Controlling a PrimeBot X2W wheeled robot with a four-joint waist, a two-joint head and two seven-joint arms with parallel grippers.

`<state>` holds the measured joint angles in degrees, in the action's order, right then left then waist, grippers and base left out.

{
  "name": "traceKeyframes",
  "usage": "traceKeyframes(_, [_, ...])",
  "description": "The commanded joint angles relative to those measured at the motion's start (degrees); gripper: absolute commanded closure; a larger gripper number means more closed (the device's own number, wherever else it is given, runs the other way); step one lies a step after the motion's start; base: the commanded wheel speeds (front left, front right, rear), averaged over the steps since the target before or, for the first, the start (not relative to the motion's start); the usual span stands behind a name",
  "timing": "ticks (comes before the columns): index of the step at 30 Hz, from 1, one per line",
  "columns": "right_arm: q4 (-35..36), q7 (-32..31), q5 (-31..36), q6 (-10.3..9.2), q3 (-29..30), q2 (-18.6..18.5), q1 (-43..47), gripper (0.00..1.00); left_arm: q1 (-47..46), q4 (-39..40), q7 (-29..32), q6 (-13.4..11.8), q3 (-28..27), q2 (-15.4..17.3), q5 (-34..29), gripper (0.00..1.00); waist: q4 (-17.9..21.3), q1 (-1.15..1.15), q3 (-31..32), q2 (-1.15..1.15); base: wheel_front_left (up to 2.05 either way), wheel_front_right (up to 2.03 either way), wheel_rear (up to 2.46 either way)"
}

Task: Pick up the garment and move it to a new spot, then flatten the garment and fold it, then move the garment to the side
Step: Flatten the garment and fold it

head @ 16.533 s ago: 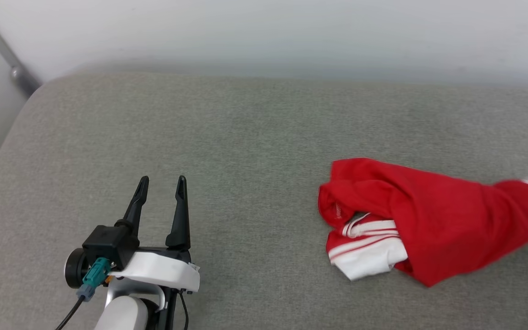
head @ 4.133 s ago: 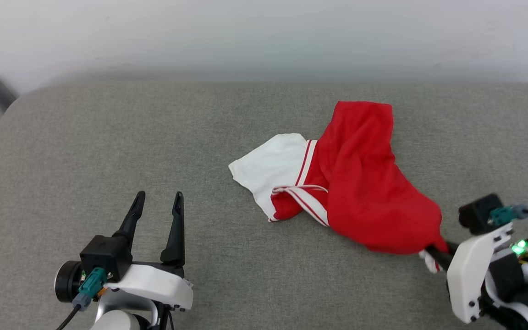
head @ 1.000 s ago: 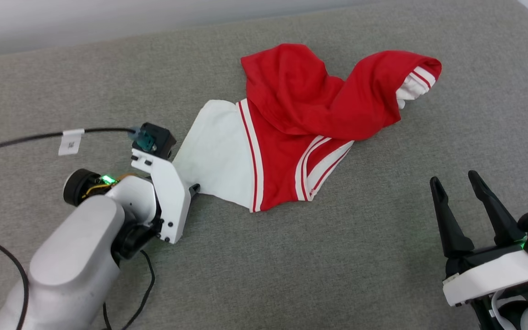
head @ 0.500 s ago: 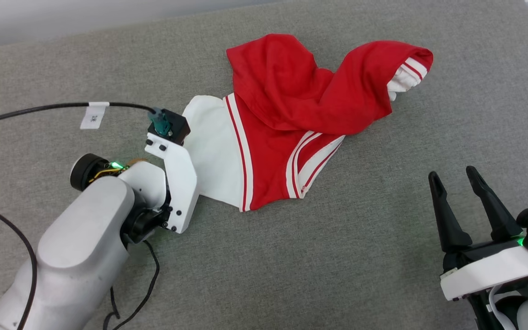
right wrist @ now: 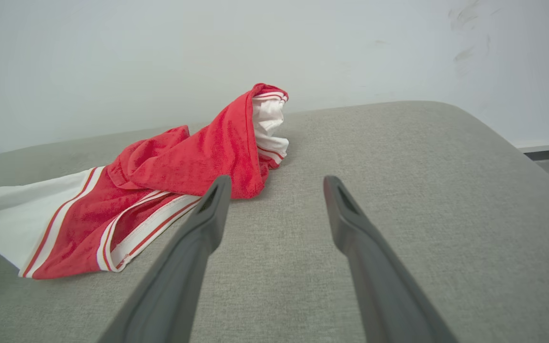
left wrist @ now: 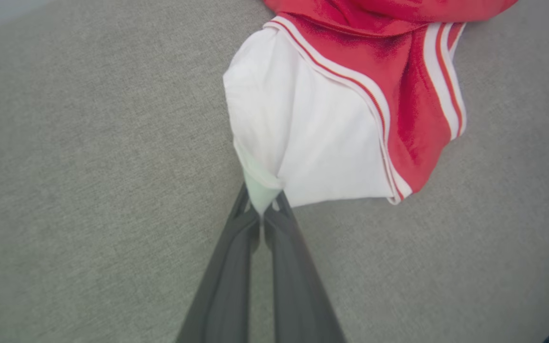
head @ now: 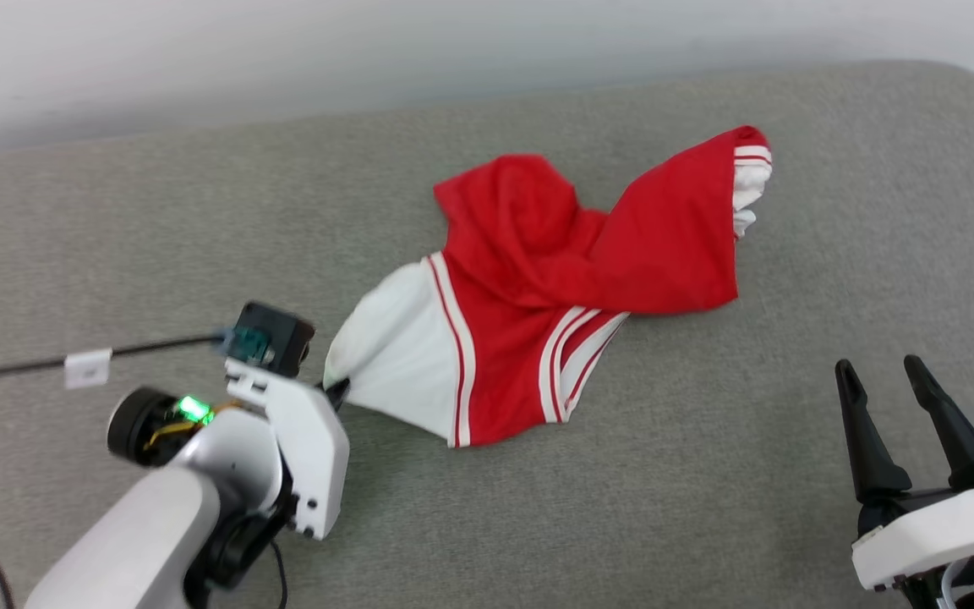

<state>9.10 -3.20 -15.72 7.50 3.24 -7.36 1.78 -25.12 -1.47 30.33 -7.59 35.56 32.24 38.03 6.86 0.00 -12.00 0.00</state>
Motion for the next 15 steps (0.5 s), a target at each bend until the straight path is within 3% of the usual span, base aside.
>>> traceKeyframes(1, [0.56,-0.59,-0.11,-0.03,0.50,0.18,1.18,0.00,3.33,2.83,-0.62,-1.72,-0.90,1.20,0.55,1.00,-2.93,0.00,2.97,0.00,0.00,0.00,0.00])
traceKeyframes(2, [0.56,-0.59,-0.11,-0.03,0.50,0.18,1.18,0.00,3.33,2.83,-0.62,-1.72,-0.90,1.20,0.55,1.00,-2.93,0.00,2.97,0.00,0.00,0.00,0.00])
traceKeyframes(10, [2.11,-2.73,-0.06,-0.02,1.90,0.44,3.93,0.00,21.03,11.35,-2.36,-10.66,-5.02,5.14,5.18,1.00,-5.26,0.00,6.25,0.00,0.00,0.00,0.00])
traceKeyframes(15, [2.66,-3.69,-0.24,-0.02,2.17,0.30,4.95,0.00,29.19,10.22,-4.76,-13.31,-6.51,3.48,8.94,1.00,-5.37,0.00,7.26,0.00,0.00,0.00,0.00])
